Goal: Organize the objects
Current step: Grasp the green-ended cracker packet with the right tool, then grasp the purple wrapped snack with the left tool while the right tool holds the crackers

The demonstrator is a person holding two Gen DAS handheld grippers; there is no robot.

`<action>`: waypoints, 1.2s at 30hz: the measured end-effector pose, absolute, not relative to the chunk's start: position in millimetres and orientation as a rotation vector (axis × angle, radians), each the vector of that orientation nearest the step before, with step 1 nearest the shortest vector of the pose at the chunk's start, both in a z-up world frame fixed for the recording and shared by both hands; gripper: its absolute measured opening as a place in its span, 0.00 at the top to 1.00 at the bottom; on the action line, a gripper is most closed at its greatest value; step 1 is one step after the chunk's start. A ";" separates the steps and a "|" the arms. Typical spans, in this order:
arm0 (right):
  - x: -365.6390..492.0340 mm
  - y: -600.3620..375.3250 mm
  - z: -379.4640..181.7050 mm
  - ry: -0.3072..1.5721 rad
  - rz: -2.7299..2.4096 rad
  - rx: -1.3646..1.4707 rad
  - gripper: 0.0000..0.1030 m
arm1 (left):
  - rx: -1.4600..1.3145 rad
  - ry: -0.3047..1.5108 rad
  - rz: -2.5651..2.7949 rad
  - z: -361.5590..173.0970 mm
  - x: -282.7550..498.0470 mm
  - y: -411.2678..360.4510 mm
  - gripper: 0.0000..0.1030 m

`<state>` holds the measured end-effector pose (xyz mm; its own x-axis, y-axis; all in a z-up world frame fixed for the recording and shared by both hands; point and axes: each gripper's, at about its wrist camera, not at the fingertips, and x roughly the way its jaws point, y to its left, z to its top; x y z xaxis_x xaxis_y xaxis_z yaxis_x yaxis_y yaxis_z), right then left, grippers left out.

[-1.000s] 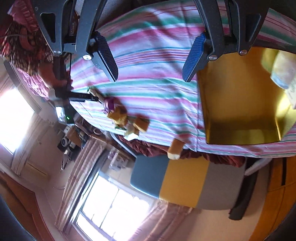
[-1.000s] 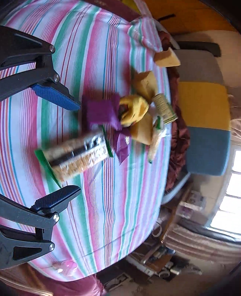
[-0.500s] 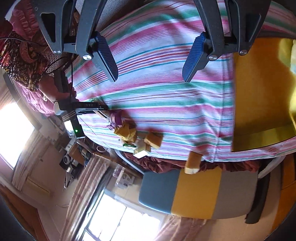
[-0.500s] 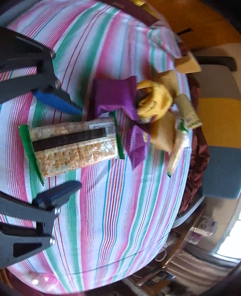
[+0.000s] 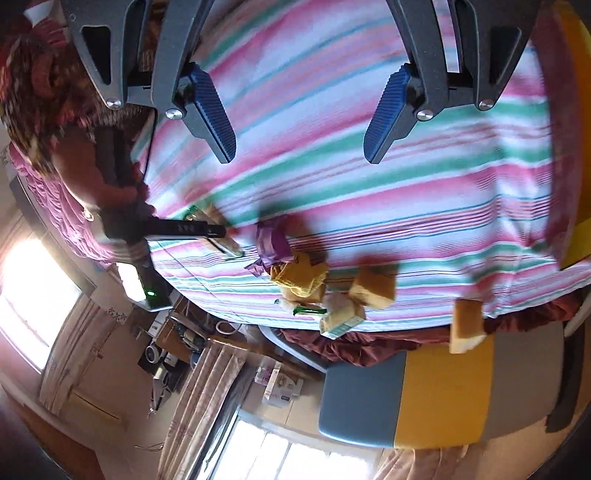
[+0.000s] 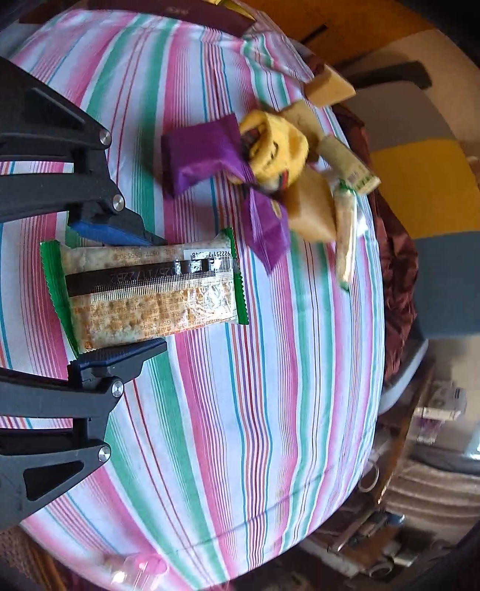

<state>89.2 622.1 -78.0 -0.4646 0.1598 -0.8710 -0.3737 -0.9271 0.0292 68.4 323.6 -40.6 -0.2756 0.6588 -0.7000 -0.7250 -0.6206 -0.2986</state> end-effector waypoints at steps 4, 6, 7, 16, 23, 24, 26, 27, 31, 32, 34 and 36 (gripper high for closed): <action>90.8 634.0 -73.8 0.223 2.348 -1.369 0.54 | -1.097 0.081 1.991 -56.8 55.3 368.7 0.29; 91.5 640.4 -73.0 0.251 2.334 -1.361 0.54 | -1.148 0.094 1.990 -66.5 48.0 394.0 0.29; 92.7 643.0 -72.3 0.271 2.331 -1.363 0.54 | -1.166 0.088 1.976 -70.0 44.9 403.7 0.29; 89.3 642.0 -80.4 0.297 2.301 -1.400 0.54 | -1.158 0.123 2.046 -82.8 26.3 471.4 0.29; 86.7 642.6 -83.5 0.318 2.293 -1.418 0.54 | -1.154 0.144 2.077 -100.6 14.7 483.6 0.54; 86.4 641.7 -83.1 0.311 2.296 -1.418 0.54 | -1.138 0.134 2.083 -100.3 14.2 480.3 0.57; 85.7 639.7 -82.7 0.298 2.305 -1.416 0.54 | -1.145 0.099 2.081 -101.2 10.3 474.2 0.63; 85.3 638.7 -82.4 0.293 2.310 -1.415 0.54 | -1.146 0.086 2.082 -101.7 9.0 470.8 0.64; 83.4 633.3 -82.5 0.260 2.323 -1.413 0.54 | -1.115 0.100 2.090 -102.0 14.6 460.6 0.65; 83.6 632.2 -82.2 0.254 2.327 -1.411 0.54 | -1.109 0.099 2.086 -102.1 15.1 456.9 0.65; 82.9 629.3 -80.0 0.235 2.341 -1.399 0.54 | -1.103 0.074 2.077 -102.9 16.8 446.8 0.65; 82.2 626.5 -77.9 0.211 2.353 -1.385 0.54 | -1.103 0.054 2.071 -103.4 17.6 440.1 0.65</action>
